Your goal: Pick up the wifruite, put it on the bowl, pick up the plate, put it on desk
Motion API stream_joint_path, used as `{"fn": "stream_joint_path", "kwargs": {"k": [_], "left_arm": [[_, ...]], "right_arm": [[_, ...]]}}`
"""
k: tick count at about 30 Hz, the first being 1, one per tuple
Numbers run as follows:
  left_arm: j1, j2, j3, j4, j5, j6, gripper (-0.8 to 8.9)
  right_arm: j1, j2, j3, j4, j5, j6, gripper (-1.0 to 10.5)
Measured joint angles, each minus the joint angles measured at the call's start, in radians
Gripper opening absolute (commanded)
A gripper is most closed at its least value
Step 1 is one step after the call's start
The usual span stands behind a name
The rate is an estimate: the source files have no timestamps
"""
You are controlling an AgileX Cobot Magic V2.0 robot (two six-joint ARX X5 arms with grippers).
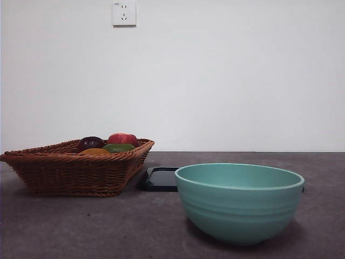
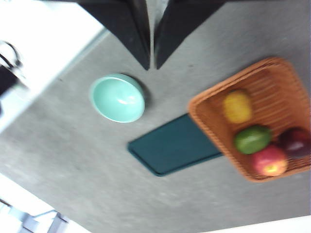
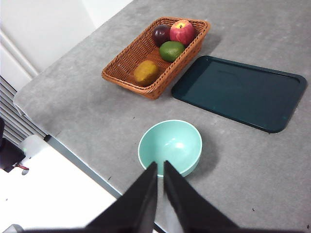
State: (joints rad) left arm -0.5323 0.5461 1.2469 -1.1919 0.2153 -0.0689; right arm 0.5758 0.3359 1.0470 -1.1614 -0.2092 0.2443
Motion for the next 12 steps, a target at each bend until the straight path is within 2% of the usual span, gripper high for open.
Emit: {"fn": "stream_joint_path", "kwargs": {"k": [5, 8, 12], "left_arm": [[0.158, -0.032, -0.058, 0.063, -0.011, 0.016, 0.09], [0.271, -0.088, -0.178, 0.201, -0.038, 0.061, 0.10], [0.380, -0.223, -0.435, 0.435, -0.066, 0.112, 0.10]], "right_arm": [[0.000, 0.000, 0.000, 0.000, 0.000, 0.000, 0.2], [0.000, 0.000, 0.000, 0.000, 0.000, 0.000, 0.2], [0.000, 0.000, 0.000, 0.000, 0.000, 0.000, 0.2]]}}
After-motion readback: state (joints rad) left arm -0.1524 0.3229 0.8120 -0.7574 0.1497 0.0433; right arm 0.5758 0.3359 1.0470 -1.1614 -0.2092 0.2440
